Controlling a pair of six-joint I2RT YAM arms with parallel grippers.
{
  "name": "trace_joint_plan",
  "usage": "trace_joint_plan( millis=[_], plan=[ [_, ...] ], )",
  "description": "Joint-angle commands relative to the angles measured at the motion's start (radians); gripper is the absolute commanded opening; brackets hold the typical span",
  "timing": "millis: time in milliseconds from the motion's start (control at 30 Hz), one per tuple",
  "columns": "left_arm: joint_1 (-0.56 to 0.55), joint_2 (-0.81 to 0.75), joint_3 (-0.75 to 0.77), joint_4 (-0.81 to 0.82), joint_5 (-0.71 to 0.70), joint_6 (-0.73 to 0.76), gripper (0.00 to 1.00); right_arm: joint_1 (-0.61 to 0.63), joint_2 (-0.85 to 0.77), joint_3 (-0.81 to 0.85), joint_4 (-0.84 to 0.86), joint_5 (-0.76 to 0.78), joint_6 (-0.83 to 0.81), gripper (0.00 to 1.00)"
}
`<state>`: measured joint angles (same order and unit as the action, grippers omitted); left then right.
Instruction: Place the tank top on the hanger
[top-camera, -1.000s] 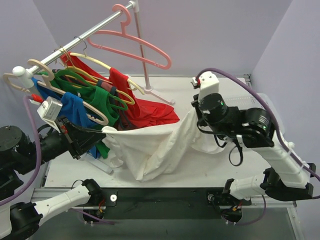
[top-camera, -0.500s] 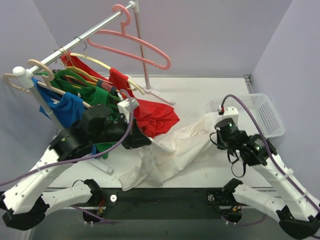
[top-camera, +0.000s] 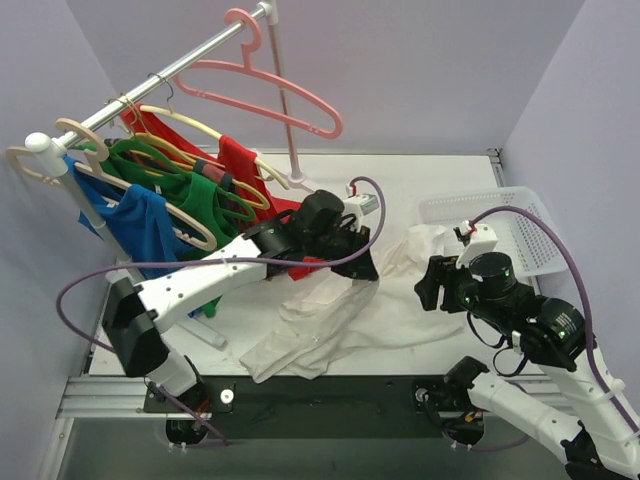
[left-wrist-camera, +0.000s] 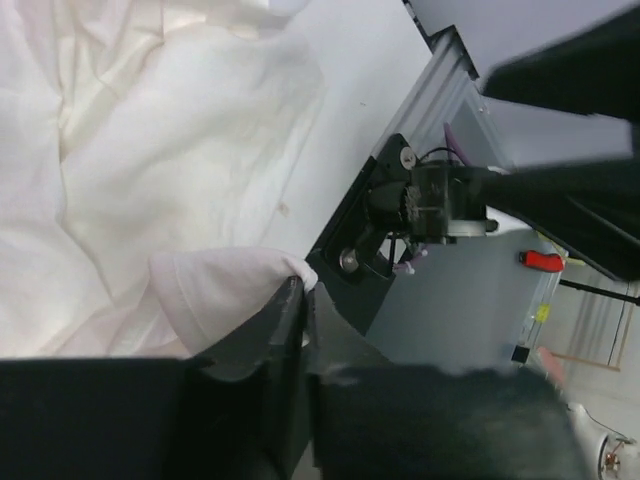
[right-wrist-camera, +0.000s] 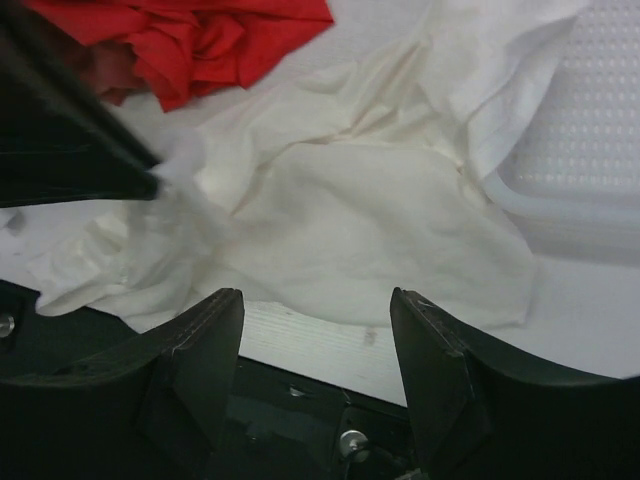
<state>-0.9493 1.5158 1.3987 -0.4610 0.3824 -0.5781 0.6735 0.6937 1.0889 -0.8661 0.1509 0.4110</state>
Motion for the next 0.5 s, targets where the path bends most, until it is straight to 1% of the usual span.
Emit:
trace_joint_plan(
  millis=[0,33,67,167,233,267,333,367,400,433,467],
  plan=[
    [-0.017,0.131,0.17,0.099,-0.02,-0.022,0.34,-0.002,-0.028,0.003,0.073,-0.174,-0.029,0.61],
    [-0.038,0.15,0.21,0.053,-0.028,-0.008,0.5,-0.003,-0.039,-0.007,0.09,-0.203,-0.034,0.61],
    [-0.049,0.17,0.274,0.026,-0.042,0.029,0.54,-0.002,-0.043,-0.021,0.101,-0.29,-0.041,0.61],
    [-0.078,0.15,0.342,-0.083,-0.1,0.11,0.64,0.0,-0.075,-0.069,0.134,-0.428,-0.084,0.61],
    [-0.08,0.109,0.35,-0.146,-0.154,0.138,0.67,0.003,-0.109,-0.093,0.156,-0.476,-0.141,0.62],
    [-0.08,0.053,0.338,-0.16,-0.164,0.165,0.68,0.001,-0.118,-0.096,0.162,-0.493,-0.171,0.62],
    [-0.082,-0.023,0.266,-0.185,-0.204,0.184,0.7,0.003,-0.126,-0.095,0.165,-0.56,-0.23,0.62],
    [-0.082,-0.11,0.234,-0.185,-0.215,0.187,0.72,0.005,-0.125,-0.095,0.165,-0.588,-0.311,0.62],
    [-0.082,-0.156,0.199,-0.189,-0.226,0.184,0.73,0.003,-0.114,-0.096,0.165,-0.628,-0.346,0.62],
    [-0.08,-0.207,0.11,-0.188,-0.237,0.178,0.74,0.003,-0.105,-0.103,0.162,-0.646,-0.391,0.62],
    [-0.08,-0.301,0.068,-0.188,-0.238,0.155,0.74,0.006,-0.094,-0.107,0.159,-0.652,-0.469,0.62]
  ],
)
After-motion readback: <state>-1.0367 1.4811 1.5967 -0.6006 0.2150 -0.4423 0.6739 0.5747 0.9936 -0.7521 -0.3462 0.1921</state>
